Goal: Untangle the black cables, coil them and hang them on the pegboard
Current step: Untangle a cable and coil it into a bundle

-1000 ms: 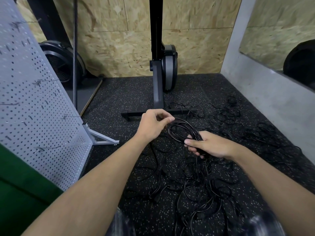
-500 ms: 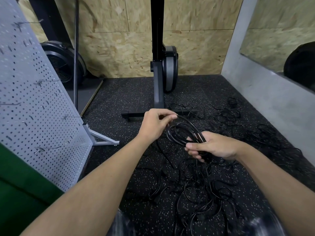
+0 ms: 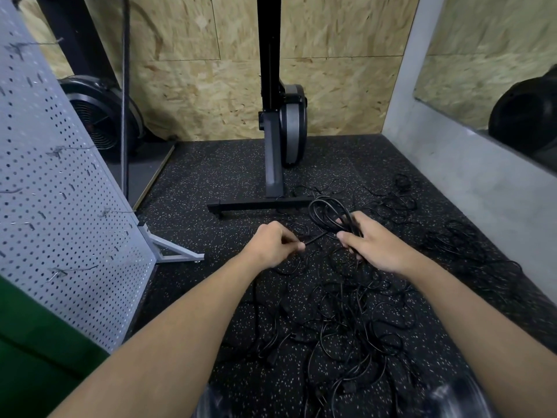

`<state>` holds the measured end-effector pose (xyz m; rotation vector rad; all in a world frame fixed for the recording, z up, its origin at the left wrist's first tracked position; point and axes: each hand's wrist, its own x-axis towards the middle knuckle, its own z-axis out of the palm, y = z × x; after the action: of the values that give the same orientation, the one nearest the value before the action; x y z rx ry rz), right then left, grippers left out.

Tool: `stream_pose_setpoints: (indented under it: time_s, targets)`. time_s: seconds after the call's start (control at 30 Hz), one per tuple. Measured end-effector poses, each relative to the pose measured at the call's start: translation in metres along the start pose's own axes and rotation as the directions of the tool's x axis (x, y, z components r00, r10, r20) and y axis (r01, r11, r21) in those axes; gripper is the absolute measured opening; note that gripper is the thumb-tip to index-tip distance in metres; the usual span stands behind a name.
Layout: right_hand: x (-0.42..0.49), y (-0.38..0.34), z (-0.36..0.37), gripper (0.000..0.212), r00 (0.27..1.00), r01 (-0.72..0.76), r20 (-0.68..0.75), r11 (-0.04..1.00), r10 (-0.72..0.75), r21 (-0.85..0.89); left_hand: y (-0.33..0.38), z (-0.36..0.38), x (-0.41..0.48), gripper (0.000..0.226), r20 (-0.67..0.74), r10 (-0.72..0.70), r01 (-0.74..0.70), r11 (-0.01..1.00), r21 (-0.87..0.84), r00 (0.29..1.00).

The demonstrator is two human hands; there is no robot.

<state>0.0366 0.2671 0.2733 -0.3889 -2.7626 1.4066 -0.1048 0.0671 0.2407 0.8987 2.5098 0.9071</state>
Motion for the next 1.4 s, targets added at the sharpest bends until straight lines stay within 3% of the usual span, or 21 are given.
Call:
stream_pose_setpoints:
  time_s: [0.07,0.17,0.23,0.33,0.4,0.5,0.7,0.8,0.87,0.93,1.0,1.13,1.27,1.4]
  targets:
    - [0.000,-0.003,0.004,0.012,0.996,-0.085,0.048,0.988,0.079,0.130,0.001,0.001,-0.001,0.019,0.009,-0.012,0.012,1.000,0.017,1.000]
    - [0.001,-0.007,0.007,0.017,0.989,-0.146,0.052,0.866,0.137,0.478,0.006,0.003,-0.002,0.020,0.027,0.011,-0.013,0.998,0.061,1.000]
    - [0.003,-0.002,0.004,0.020,0.991,-0.128,0.020,0.857,0.136,0.499,0.012,0.002,-0.004,0.019,0.026,0.042,-0.044,0.996,0.074,0.999]
    - [0.006,0.011,-0.003,0.021,0.996,-0.069,-0.046,0.984,0.078,0.163,0.022,0.003,-0.008,0.021,0.064,0.120,-0.128,0.981,0.148,0.991]
    - [0.006,0.018,-0.007,0.033,0.993,-0.055,-0.109,0.998,0.051,-0.033,0.034,0.005,-0.014,0.023,0.111,0.211,-0.232,0.947,0.223,0.971]
    - [0.007,0.027,-0.007,0.058,0.992,-0.085,-0.119,0.954,0.053,-0.286,0.052,0.007,-0.022,0.024,0.149,0.373,-0.401,0.841,0.364,0.916]
    - [0.004,0.028,0.010,0.066,0.998,0.051,0.057,0.854,-0.026,-0.518,0.049,-0.004,-0.019,0.022,-0.004,0.529,-0.485,0.780,0.394,0.848]
    - [0.000,0.020,0.013,0.058,0.982,0.173,0.163,0.818,-0.099,-0.549,0.047,-0.007,-0.017,0.021,-0.099,0.550,-0.489,0.800,0.349,0.829]
    - [-0.006,0.014,0.017,0.048,0.966,0.233,0.221,0.815,-0.132,-0.530,0.044,-0.009,-0.014,0.026,-0.153,0.499,-0.443,0.847,0.294,0.853]
    - [-0.010,0.011,0.017,0.043,0.965,0.245,0.198,0.859,-0.172,-0.449,0.038,-0.012,-0.011,0.026,-0.202,0.403,-0.381,0.914,0.140,0.893]
    - [-0.012,0.006,0.015,0.053,0.972,0.235,0.111,0.908,-0.209,-0.347,0.030,-0.017,-0.008,0.024,-0.233,0.325,-0.339,0.941,-0.021,0.917]
    - [-0.018,-0.003,0.017,0.062,0.951,0.309,0.092,0.928,-0.296,-0.210,0.022,-0.025,-0.008,0.021,-0.148,0.245,-0.266,0.953,-0.142,0.958]
    - [-0.017,-0.001,0.019,0.059,0.949,0.303,-0.007,0.919,-0.314,-0.252,0.011,-0.032,-0.005,0.010,-0.097,0.224,-0.240,0.947,-0.216,0.970]
    - [-0.013,0.002,0.022,0.054,0.947,0.310,-0.003,0.919,-0.320,-0.245,0.001,-0.037,-0.004,0.009,0.033,0.174,-0.150,0.919,-0.365,0.984]
